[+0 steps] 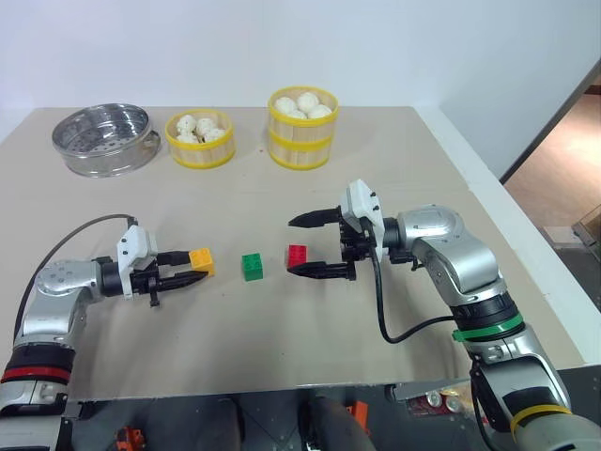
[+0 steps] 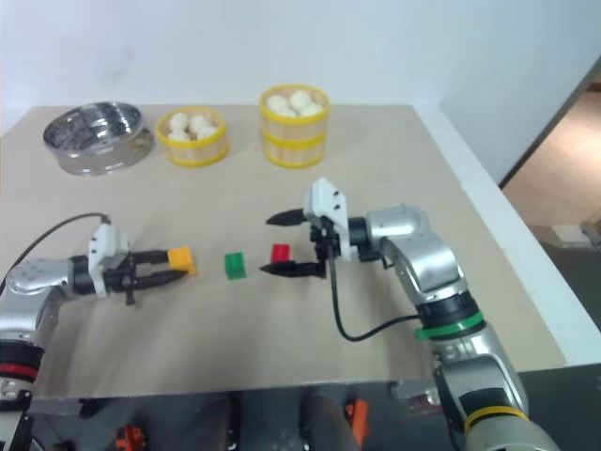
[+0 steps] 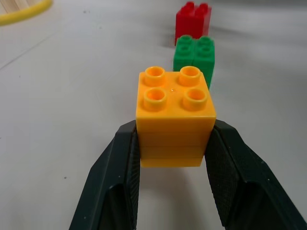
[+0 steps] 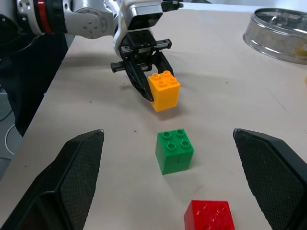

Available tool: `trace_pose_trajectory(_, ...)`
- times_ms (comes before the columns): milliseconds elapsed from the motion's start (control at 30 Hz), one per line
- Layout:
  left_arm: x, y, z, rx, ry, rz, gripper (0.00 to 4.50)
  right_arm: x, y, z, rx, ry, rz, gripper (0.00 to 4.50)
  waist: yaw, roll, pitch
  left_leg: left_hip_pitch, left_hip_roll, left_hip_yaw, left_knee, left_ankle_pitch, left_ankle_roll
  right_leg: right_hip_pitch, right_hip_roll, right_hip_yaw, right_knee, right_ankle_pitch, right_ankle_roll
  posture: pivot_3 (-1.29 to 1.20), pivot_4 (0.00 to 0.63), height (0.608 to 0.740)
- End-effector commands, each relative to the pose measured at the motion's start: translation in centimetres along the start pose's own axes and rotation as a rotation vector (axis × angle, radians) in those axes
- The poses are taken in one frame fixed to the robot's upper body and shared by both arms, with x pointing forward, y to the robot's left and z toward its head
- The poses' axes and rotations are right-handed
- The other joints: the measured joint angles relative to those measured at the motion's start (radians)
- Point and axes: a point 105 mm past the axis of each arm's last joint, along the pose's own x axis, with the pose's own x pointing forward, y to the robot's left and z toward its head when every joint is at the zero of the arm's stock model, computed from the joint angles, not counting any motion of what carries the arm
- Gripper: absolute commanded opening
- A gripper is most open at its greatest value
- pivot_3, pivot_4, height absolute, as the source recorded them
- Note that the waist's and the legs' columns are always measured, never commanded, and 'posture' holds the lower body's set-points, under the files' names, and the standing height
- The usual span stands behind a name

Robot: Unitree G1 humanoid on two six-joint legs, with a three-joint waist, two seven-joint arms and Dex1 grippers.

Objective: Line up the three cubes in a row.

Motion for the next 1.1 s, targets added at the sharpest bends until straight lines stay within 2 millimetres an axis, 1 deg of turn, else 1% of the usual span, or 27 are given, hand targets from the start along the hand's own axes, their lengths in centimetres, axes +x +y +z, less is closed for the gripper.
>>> trace_pose_trajectory(33, -0.4, 0.2, 0.5, 0.046, 0.009, -0.024, 1.65, -0.6, 0.0, 1.2, -0.05, -0.016, -0.022, 4.5, 0.0, 0.0, 0.0, 0.0, 0.0, 0.0, 0.0, 0.0, 0.0, 0.0, 0.0, 0.0, 0.0, 0.0, 0.0, 0.0, 0.15, 0.74)
trace_pose_trajectory(200, -0.7, -0.3, -0.3, 0.05, 0.046, -0.052, 1.65, -0.8, -0.1, 1.1, -0.043, -0.014, -0.033, 4.5, 0.0, 0.0, 0.0, 0.0, 0.001, -0.001, 0.0, 0.0, 0.0, 0.0, 0.001, 0.0, 0.0, -0.001, 0.0, 0.0, 0.15, 0.74)
trace_pose_trajectory(333, -1.0, -0.3, -0.7, 0.046, 0.064, -0.047, 1.65, -0.7, -0.1, 0.9, -0.042, -0.01, -0.034, 4.5, 0.0, 0.0, 0.0, 0.0, 0.001, -0.001, 0.0, 0.0, 0.0, 0.0, 0.001, 0.0, 0.001, 0.0, 0.0, 0.0, 0.15, 0.74)
trace_pose_trajectory(533, -0.6, -0.9, -2.4, 0.042, 0.142, -0.072, 1.65, -0.4, -0.2, 0.6, -0.042, -0.006, -0.028, 4.5, 0.001, 0.0, 0.0, 0.0, 0.001, -0.001, 0.0, 0.0, 0.0, 0.0, 0.0, 0.0, 0.001, 0.0, 0.0, 0.0, 0.15, 0.74)
trace_pose_trajectory(633, -0.1, -0.7, -2.4, 0.045, 0.137, -0.06, 2.79, -0.4, -0.2, 0.6, -0.043, -0.004, -0.025, 4.5, 0.001, 0.001, 0.0, 0.001, 0.001, 0.0, 0.0, 0.0, 0.0, 0.0, 0.0, 0.0, 0.001, 0.0, 0.0, 0.0, 0.15, 0.74)
trace_pose_trajectory(733, 0.1, -0.6, -2.2, 0.07, 0.146, -0.065, 3.72, -0.4, -0.2, 0.6, -0.044, -0.003, -0.025, 4.5, 0.001, 0.001, 0.0, 0.001, 0.001, -0.001, 0.001, 0.0, 0.0, 0.001, 0.0, 0.0, 0.001, 0.0, 0.0, 0.0, 0.15, 0.74)
trace_pose_trajectory(800, 0.1, -0.4, -2.0, 0.092, 0.145, -0.061, 4.42, -0.4, -0.2, 0.5, -0.045, -0.002, -0.026, 4.5, 0.001, 0.001, 0.0, 0.001, 0.0, 0.0, 0.001, 0.0, 0.0, 0.001, 0.0, 0.0, 0.001, 0.0, 0.0, 0.0, 0.15, 0.74)
trace_pose_trajectory(867, 0.1, 0.0, -1.5, 0.111, 0.136, -0.051, 4.49, -0.4, -0.2, 0.5, -0.046, -0.001, -0.027, 4.5, 0.001, 0.001, 0.0, 0.0, 0.0, 0.0, 0.001, 0.0, 0.0, 0.001, 0.0, 0.0, 0.001, 0.0, 0.0, 0.0, 0.15, 0.74)
trace_pose_trajectory(933, -0.1, 0.3, -0.5, 0.137, 0.114, -0.046, 4.49, -0.5, -0.2, 0.5, -0.048, 0.0, -0.029, 4.5, 0.001, 0.001, 0.0, 0.0, 0.0, 0.0, 0.001, 0.0, 0.0, 0.0, 0.0, 0.0, 0.001, 0.0, 0.0, 0.0, 0.15, 0.74)
trace_pose_trajectory(1100, -0.7, 1.0, 3.9, 0.201, -0.003, 0.013, 4.49, -0.8, -0.3, 0.5, -0.05, 0.001, -0.047, 4.5, 0.001, 0.001, 0.0, 0.0, 0.001, -0.001, 0.001, 0.0, 0.0, 0.0, 0.001, 0.0, 0.001, 0.0, 0.0, 0.0, 0.15, 0.74)
